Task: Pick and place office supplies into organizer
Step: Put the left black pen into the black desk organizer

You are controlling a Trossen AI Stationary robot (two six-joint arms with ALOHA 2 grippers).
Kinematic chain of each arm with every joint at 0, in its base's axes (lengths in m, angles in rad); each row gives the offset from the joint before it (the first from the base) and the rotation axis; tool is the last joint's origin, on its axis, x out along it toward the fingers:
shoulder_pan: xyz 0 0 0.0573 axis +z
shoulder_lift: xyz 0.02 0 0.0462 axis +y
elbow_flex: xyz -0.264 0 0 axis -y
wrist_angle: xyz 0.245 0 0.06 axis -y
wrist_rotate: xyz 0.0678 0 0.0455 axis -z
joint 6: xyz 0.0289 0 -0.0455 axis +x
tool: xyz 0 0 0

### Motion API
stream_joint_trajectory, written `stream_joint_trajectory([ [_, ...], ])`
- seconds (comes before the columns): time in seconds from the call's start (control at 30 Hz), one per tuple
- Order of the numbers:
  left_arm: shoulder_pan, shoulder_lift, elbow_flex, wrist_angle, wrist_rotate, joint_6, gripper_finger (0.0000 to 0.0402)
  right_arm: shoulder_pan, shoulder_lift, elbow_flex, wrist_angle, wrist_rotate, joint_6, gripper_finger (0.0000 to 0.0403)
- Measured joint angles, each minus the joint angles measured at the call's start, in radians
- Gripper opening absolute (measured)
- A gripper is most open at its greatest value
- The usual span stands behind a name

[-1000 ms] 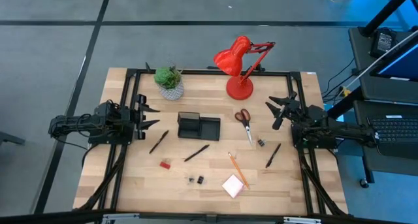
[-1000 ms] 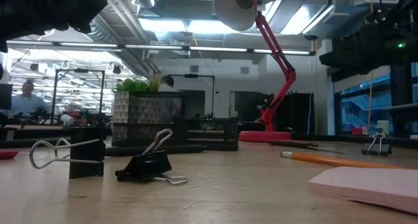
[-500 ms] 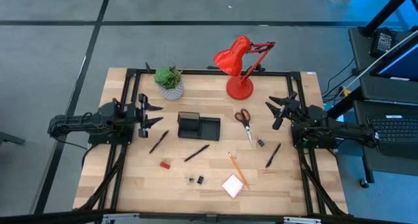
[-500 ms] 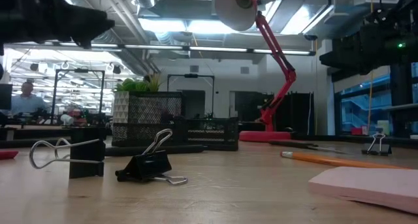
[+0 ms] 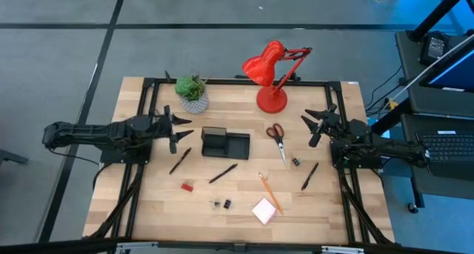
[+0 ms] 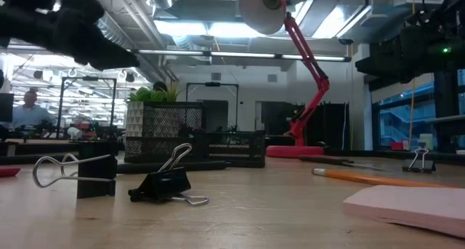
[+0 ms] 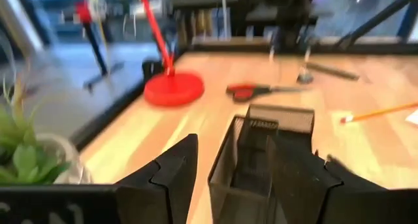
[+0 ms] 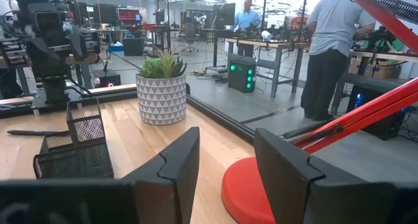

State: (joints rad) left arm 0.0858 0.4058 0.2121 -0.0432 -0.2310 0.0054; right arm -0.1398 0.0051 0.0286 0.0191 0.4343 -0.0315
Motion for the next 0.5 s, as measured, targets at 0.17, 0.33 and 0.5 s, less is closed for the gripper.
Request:
stream_joint_trajectory([
  [0.17, 0.0, 0.159, 0.193, -0.263, -0.02, -0.146, 0.0177, 0.0, 0.0, 0.0, 0.0, 0.0, 0.0, 0.015],
  [0.33, 0.0, 0.31, 0.378, -0.578, -0.02, -0.191, 0.0169, 0.0, 0.0, 0.0, 0.0, 0.0, -0.005, 0.015],
  [0.5, 0.0, 0.442, 0.505, -0.734, 0.0, -0.318, 0.0163, 0.0, 0.0, 0.0, -0.001, 0.0, -0.007, 0.015],
])
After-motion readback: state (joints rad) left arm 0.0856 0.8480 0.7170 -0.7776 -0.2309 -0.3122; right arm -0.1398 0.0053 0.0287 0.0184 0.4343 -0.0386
